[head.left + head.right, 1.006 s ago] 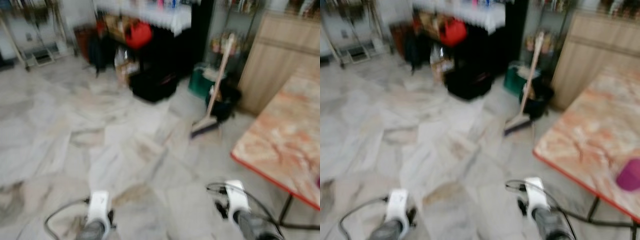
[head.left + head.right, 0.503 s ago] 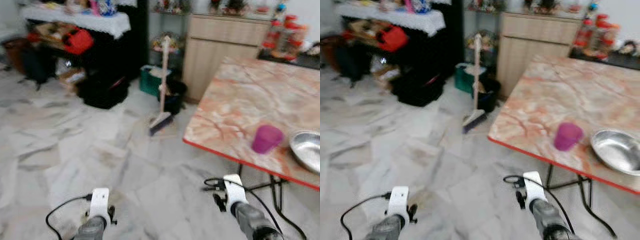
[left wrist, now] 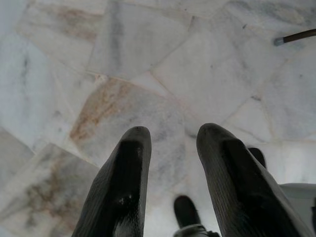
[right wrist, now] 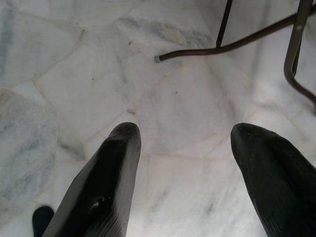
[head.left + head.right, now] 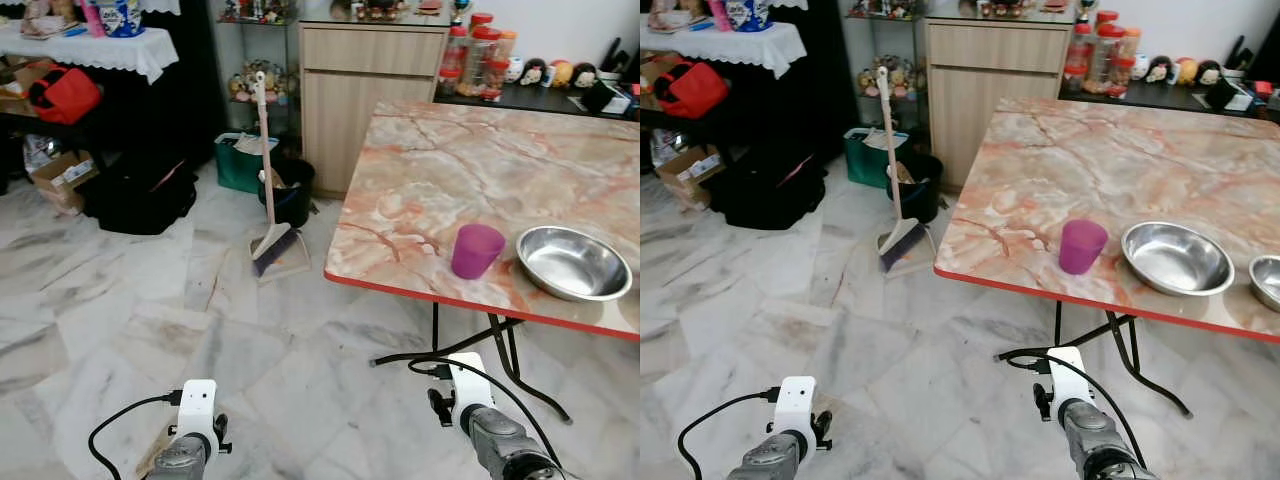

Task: Setting the table

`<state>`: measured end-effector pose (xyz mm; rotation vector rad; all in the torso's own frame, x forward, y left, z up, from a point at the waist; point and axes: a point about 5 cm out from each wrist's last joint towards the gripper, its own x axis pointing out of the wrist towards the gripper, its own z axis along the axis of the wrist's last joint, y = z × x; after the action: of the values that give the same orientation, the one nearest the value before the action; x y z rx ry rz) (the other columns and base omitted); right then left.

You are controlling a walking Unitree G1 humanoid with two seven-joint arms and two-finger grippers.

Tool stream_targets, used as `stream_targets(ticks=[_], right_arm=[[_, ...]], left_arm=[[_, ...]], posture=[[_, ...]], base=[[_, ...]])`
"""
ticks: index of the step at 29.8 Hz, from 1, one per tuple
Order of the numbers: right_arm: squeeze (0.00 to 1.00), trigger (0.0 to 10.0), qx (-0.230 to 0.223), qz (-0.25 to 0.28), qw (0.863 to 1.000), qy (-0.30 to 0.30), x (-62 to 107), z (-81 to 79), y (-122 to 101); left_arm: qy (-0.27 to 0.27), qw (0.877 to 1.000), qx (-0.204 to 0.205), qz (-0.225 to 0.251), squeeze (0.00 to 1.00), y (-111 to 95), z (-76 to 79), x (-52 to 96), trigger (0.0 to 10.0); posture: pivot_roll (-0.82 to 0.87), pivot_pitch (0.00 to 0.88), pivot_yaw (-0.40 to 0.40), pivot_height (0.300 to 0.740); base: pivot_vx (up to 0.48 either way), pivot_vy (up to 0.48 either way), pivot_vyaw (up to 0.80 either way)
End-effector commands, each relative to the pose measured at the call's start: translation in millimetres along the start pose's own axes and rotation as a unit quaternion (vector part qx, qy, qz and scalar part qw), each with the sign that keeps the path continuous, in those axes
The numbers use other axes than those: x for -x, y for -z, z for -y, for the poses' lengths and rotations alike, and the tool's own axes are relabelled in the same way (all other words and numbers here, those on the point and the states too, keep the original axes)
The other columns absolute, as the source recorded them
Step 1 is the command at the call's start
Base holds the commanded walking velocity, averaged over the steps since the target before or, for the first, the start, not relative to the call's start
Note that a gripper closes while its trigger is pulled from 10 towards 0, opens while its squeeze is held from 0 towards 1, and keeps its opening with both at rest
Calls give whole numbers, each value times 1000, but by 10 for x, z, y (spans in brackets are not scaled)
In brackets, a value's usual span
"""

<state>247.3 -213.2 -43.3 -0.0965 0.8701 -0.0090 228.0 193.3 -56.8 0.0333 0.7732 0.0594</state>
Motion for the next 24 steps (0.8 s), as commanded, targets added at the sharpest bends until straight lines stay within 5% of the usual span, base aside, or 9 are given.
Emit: stream_targets(ticks=[1, 24], right_arm=[[0, 10000, 0, 3, 1000, -2, -4, -15, -21], [0, 10000, -9, -9, 1000, -1, 11, 6, 92]], left_arm=[[-2, 1000, -6, -8, 0, 32, -32, 7, 10000], [4, 1000, -15, -23, 0, 157, -22, 40, 10000]], posture=[[-30, 0, 21, 740], [-37, 0, 26, 740]], base=[[0, 0, -700], [0, 0, -636]])
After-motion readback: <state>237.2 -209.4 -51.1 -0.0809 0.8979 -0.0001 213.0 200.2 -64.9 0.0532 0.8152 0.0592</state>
